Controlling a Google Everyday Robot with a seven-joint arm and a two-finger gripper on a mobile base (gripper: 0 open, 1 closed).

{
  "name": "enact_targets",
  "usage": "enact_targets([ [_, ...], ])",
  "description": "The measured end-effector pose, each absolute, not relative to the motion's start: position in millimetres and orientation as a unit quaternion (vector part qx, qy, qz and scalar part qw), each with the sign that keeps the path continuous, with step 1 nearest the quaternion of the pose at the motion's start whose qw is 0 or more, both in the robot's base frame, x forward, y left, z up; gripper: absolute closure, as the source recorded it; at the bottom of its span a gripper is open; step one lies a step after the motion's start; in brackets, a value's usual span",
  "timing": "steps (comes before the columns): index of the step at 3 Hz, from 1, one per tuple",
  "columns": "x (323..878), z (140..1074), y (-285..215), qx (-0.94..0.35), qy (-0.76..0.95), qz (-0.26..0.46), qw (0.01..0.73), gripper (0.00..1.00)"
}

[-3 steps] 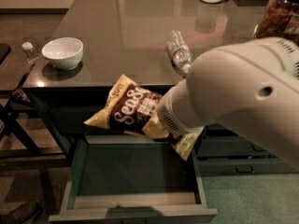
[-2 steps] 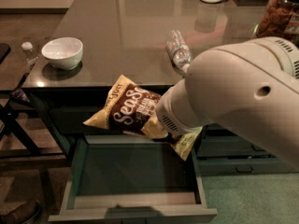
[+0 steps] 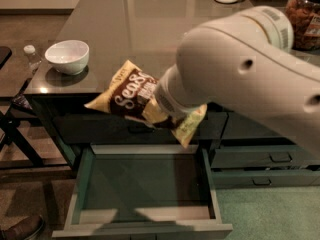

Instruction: Pick brown chip bag from middle drawer and place on counter

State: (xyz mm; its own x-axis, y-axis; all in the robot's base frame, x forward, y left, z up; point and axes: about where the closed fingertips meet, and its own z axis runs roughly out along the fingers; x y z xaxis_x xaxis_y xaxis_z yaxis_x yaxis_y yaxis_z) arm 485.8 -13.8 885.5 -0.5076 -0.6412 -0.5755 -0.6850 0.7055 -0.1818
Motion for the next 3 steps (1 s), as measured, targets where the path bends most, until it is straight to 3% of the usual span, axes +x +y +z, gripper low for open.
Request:
enact_targets([
  [1, 529, 914, 2, -0.376, 0.864, 0.022, 0.335, 1.00],
  [3, 552, 920, 18, -0.371, 0.862, 0.030, 0.344, 1.00],
])
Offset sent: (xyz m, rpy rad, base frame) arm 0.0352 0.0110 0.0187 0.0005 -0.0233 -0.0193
